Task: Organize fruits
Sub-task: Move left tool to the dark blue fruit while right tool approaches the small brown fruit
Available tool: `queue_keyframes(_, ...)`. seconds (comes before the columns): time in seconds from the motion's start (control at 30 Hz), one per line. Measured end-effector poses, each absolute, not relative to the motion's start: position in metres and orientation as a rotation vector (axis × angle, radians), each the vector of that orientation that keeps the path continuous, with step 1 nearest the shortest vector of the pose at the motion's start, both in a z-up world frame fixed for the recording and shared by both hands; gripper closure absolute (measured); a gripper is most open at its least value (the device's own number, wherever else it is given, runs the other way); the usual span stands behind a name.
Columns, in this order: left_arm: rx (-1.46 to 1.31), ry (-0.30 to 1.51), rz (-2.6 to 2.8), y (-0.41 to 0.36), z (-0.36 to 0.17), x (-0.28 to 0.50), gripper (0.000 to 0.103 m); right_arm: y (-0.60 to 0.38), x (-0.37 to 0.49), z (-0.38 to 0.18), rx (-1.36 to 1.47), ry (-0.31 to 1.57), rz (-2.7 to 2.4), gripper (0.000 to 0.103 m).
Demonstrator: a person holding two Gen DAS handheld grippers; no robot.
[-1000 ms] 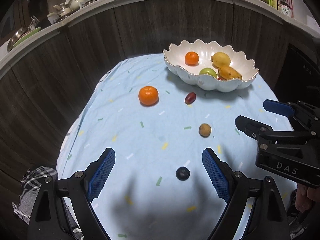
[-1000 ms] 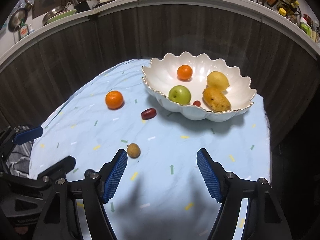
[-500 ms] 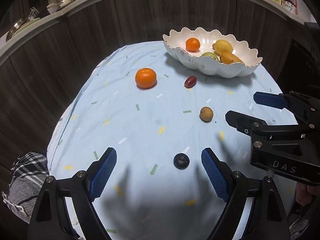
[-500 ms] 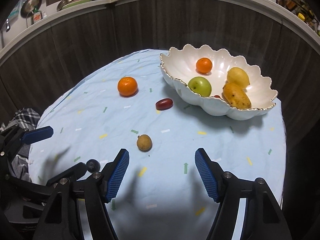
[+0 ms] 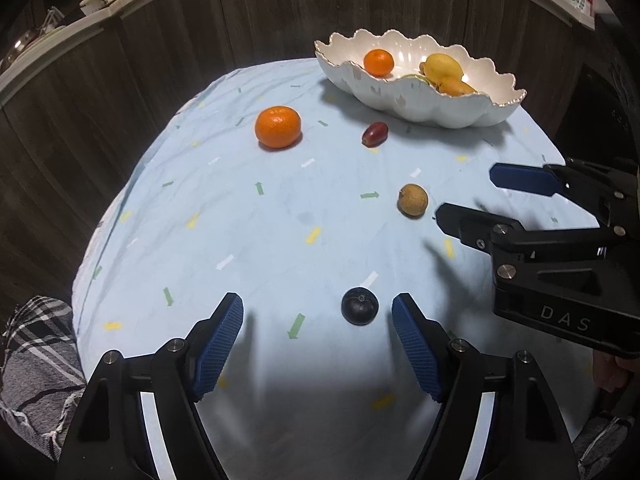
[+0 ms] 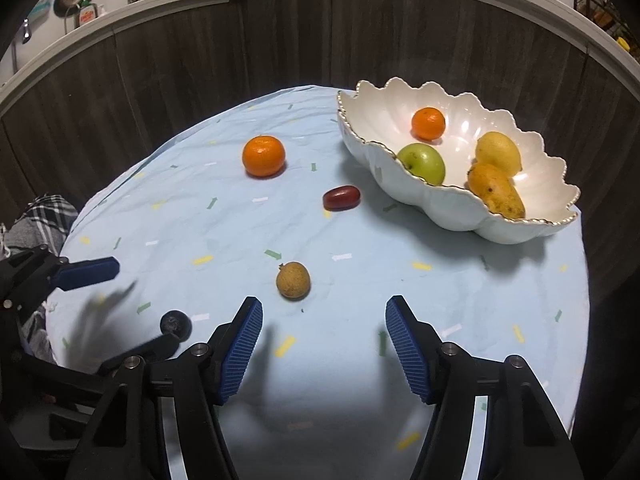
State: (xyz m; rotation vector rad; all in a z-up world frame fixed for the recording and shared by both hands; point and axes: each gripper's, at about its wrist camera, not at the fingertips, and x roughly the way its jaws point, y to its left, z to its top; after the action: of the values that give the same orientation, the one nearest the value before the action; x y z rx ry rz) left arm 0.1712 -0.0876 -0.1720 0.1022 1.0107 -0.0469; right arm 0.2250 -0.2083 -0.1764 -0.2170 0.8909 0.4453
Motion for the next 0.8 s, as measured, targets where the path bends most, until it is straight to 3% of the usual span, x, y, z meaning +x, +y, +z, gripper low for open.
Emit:
queue_keyframes(0.37, 0.089, 1.025, -0.079, -0.092, -0.185, 0.175, 0.042, -0.197, 0.238, -0.185, -0.218, 0.894, 0.492, 0.048)
queue_keyframes(0.53, 0.065, 1.002, -0.099, -0.091, -0.186, 0.177, 0.056, -0.190, 0.241, -0.188, -0.229, 0.892, 0.512, 0.053)
queue_keyframes(0.8, 0.048, 0.960, -0.107, -0.091, -0.186, 0.175, 0.065, -0.180, 0.246, -0.197, -0.235, 0.914, 0.534, 0.063)
